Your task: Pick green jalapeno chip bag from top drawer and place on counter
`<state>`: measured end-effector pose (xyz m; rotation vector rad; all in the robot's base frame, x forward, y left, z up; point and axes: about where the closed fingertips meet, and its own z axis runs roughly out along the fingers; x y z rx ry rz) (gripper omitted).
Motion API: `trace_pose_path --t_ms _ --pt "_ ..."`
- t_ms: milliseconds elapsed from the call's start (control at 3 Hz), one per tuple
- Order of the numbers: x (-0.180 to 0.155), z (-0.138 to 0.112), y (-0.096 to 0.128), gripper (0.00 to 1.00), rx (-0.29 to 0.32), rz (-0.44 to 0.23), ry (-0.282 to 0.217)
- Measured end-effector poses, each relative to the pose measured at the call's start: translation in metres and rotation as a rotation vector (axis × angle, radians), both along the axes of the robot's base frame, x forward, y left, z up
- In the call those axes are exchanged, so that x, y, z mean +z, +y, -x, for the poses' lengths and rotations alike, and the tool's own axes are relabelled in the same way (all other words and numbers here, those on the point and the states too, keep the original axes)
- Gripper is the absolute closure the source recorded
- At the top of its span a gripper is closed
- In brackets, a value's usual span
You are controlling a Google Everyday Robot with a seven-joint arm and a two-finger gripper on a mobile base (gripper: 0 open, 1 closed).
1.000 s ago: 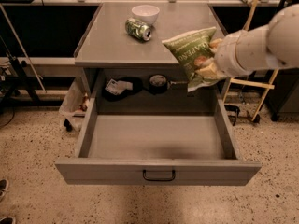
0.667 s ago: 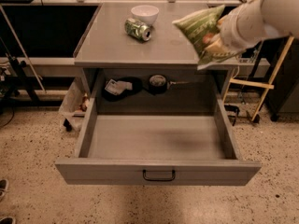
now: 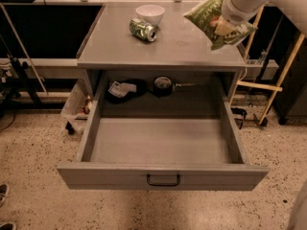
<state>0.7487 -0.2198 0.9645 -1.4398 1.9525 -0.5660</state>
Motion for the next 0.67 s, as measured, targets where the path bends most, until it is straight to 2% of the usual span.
trace_pose_path --t_ms 333,667 --pt "0.005 0.002 0.002 1.00 0.003 -0.008 -0.006" --pt "0.007 -0.015 0.004 1.00 0.017 -0.014 -0.055"
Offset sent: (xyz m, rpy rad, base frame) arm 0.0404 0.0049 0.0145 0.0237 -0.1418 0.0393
